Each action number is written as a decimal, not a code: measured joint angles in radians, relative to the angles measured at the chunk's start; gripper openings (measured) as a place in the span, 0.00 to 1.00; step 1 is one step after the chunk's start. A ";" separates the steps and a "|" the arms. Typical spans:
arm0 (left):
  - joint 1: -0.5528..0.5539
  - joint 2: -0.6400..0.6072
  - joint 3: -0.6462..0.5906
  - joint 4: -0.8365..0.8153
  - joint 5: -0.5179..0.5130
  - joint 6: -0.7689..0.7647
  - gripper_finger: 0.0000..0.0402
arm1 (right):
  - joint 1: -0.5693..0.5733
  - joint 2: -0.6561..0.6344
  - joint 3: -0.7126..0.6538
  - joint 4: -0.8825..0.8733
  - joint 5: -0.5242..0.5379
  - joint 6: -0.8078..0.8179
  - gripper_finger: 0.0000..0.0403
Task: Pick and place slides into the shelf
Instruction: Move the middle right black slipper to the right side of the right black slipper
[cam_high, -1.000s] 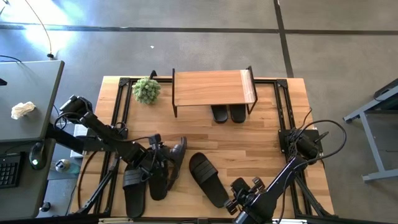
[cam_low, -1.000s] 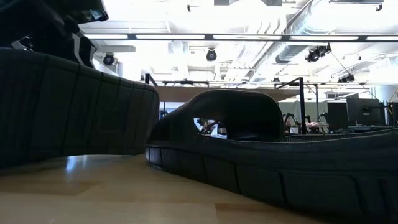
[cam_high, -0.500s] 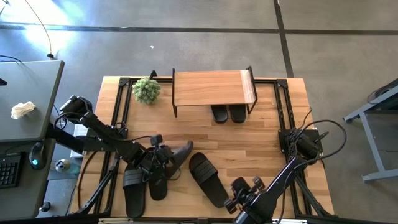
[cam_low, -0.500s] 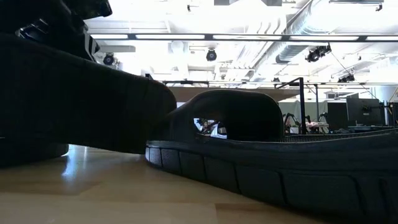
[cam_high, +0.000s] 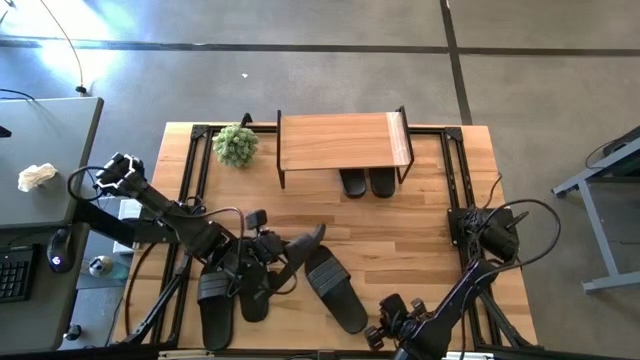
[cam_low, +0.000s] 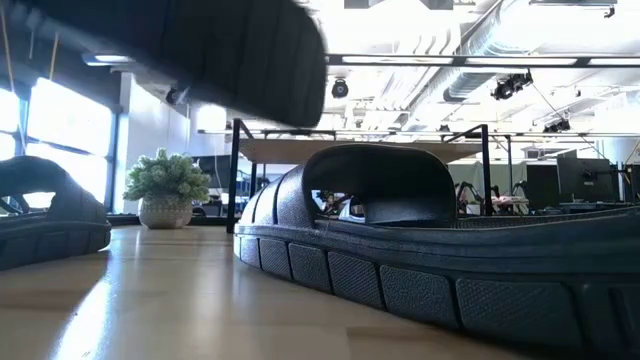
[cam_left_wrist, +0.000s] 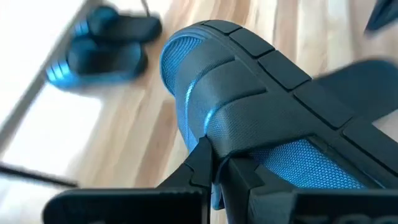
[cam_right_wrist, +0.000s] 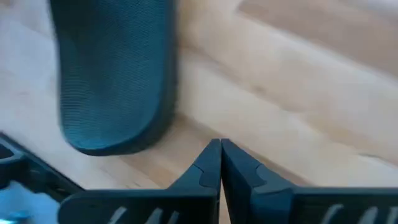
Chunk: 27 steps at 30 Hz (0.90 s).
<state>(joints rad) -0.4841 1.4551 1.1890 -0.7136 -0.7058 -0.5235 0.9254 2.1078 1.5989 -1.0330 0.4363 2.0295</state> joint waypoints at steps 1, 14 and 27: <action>0.001 0.000 0.029 -0.002 -0.004 0.035 0.01 | 0.005 0.000 -0.030 0.065 0.035 0.012 0.00; 0.099 0.000 0.178 -0.002 0.028 0.178 0.00 | -0.037 0.000 -0.201 0.300 0.104 0.001 0.00; 0.147 0.140 0.178 0.058 0.101 0.176 0.00 | -0.180 -0.001 -0.210 0.531 0.110 -0.288 0.00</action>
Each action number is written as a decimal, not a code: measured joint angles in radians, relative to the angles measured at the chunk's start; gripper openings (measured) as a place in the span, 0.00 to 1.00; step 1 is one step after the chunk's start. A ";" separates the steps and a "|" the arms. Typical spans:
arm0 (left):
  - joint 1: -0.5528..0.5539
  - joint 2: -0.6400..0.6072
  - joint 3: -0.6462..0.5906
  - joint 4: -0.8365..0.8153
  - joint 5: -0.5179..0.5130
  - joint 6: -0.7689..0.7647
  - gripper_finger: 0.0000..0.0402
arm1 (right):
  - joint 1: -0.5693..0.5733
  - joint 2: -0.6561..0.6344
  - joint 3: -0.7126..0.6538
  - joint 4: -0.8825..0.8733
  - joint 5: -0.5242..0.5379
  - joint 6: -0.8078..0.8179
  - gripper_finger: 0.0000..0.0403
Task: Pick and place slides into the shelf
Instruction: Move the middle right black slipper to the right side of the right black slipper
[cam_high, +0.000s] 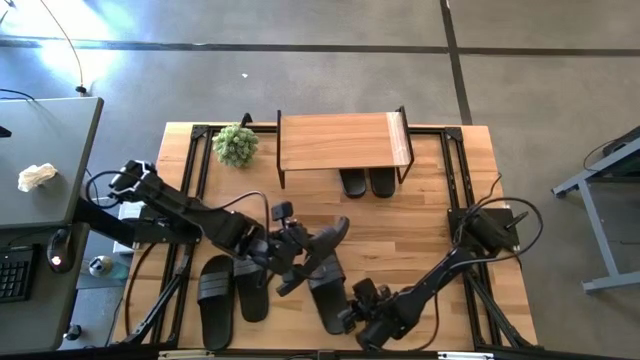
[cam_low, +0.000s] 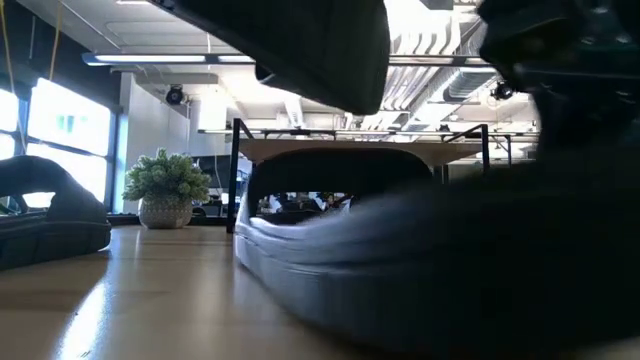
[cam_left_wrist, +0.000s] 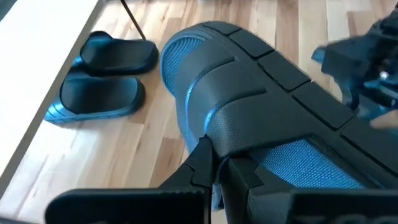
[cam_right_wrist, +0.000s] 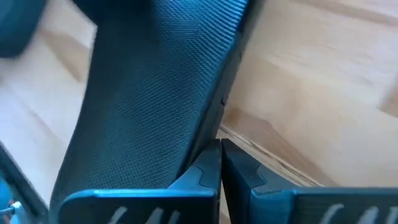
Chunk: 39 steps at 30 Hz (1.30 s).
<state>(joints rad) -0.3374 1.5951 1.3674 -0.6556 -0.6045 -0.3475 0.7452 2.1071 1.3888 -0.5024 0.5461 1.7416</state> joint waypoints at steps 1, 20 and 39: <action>0.000 0.003 0.000 0.011 -0.001 0.000 0.00 | -0.007 0.000 0.000 0.012 0.000 -0.019 0.00; -0.001 0.005 0.000 -0.064 -0.045 0.089 0.00 | 0.019 -0.218 0.167 -0.404 0.326 0.251 0.00; -0.210 0.005 0.000 -0.088 -0.307 0.524 0.00 | -0.104 -0.834 -0.057 -0.274 0.000 0.060 0.15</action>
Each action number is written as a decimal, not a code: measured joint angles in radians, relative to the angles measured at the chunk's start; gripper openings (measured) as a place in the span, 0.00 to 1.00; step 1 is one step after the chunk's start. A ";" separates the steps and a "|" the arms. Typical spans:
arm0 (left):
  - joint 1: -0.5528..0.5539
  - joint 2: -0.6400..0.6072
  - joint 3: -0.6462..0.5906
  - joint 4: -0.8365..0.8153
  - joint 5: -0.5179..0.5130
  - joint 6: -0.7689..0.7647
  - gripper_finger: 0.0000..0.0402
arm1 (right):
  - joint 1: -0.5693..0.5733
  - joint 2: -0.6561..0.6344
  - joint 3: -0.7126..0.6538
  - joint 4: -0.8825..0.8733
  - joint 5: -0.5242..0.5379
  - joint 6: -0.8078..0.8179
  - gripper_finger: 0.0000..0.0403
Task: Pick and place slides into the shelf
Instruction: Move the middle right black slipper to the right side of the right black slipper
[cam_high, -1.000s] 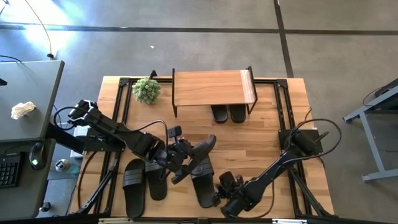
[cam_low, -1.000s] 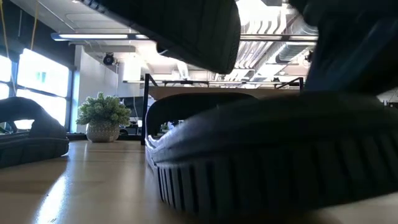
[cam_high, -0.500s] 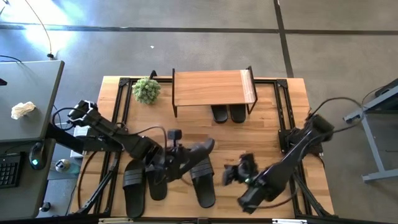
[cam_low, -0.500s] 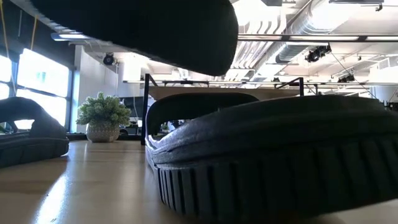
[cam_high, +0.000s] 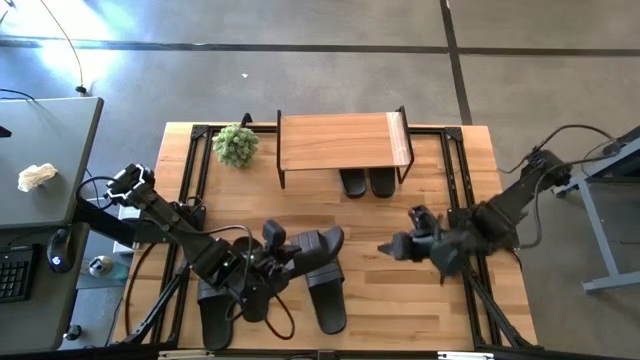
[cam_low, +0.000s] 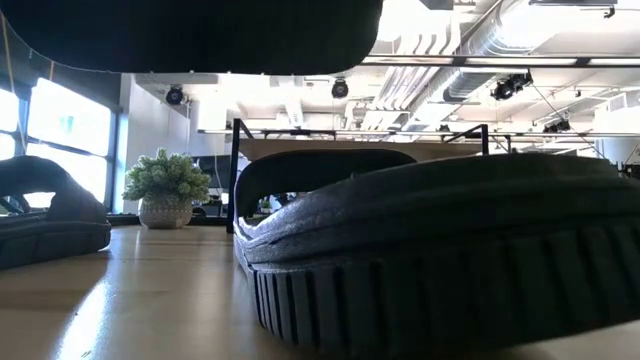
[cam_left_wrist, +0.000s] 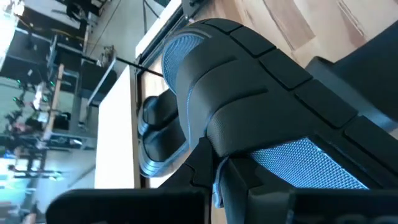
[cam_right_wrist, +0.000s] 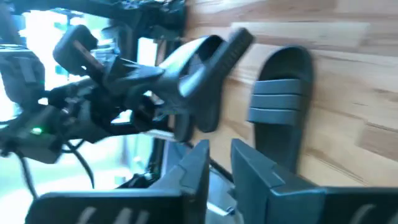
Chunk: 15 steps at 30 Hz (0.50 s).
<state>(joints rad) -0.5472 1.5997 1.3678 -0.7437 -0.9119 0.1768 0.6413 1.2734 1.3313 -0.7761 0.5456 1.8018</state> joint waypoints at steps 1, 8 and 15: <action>-0.005 0.000 0.000 0.003 0.000 0.010 0.00 | -0.027 -0.017 -0.032 0.054 -0.031 -0.028 0.17; -0.012 0.006 0.000 0.048 -0.019 0.100 0.00 | -0.222 -0.052 -0.244 0.433 -0.398 -0.036 0.37; -0.011 0.006 0.000 0.048 -0.026 0.111 0.00 | -0.321 -0.051 -0.342 0.524 -0.538 0.063 0.52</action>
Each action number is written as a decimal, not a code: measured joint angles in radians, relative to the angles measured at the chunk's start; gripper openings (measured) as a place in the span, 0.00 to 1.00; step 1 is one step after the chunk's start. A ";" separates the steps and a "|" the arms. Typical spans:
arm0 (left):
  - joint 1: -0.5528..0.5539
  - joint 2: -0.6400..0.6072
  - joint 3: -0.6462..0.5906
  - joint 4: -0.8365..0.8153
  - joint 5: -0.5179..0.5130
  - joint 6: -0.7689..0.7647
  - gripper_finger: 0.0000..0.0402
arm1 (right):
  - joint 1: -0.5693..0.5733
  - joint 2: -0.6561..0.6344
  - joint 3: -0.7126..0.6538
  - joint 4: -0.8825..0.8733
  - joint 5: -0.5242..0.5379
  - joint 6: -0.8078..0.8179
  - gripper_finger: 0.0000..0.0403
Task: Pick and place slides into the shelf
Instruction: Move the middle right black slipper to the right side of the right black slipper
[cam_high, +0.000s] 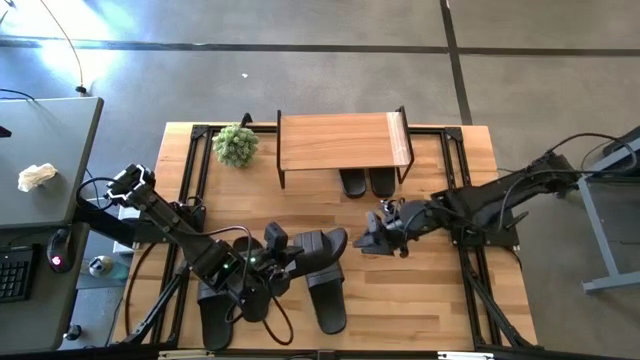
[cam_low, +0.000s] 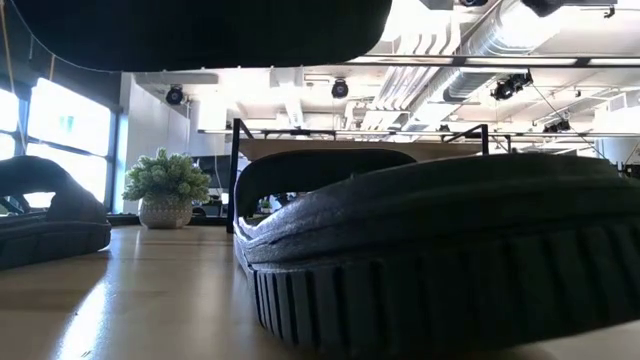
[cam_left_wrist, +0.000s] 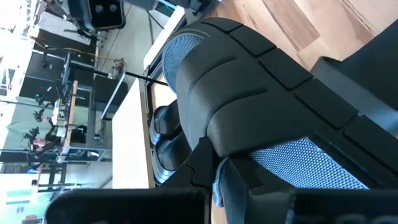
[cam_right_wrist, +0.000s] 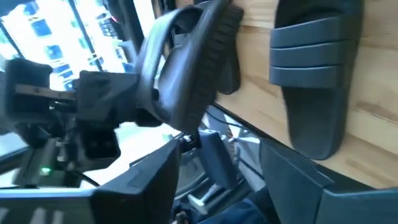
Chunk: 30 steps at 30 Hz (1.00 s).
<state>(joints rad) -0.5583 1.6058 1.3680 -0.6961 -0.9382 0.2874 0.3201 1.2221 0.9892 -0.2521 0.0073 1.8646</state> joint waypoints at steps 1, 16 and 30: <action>0.000 0.000 0.000 0.000 0.000 0.000 0.00 | -0.011 0.000 -0.008 0.025 -0.008 -0.001 0.54; 0.002 0.000 0.000 0.020 0.003 0.004 0.00 | -0.134 0.083 -0.016 0.136 -0.143 -0.007 0.55; 0.002 0.000 0.000 0.023 0.021 -0.023 0.01 | -0.149 0.185 -0.016 0.216 -0.191 -0.003 0.35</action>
<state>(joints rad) -0.5564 1.6062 1.3678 -0.6731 -0.9167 0.2647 0.1711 1.4075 0.9730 -0.0357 -0.1834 1.8620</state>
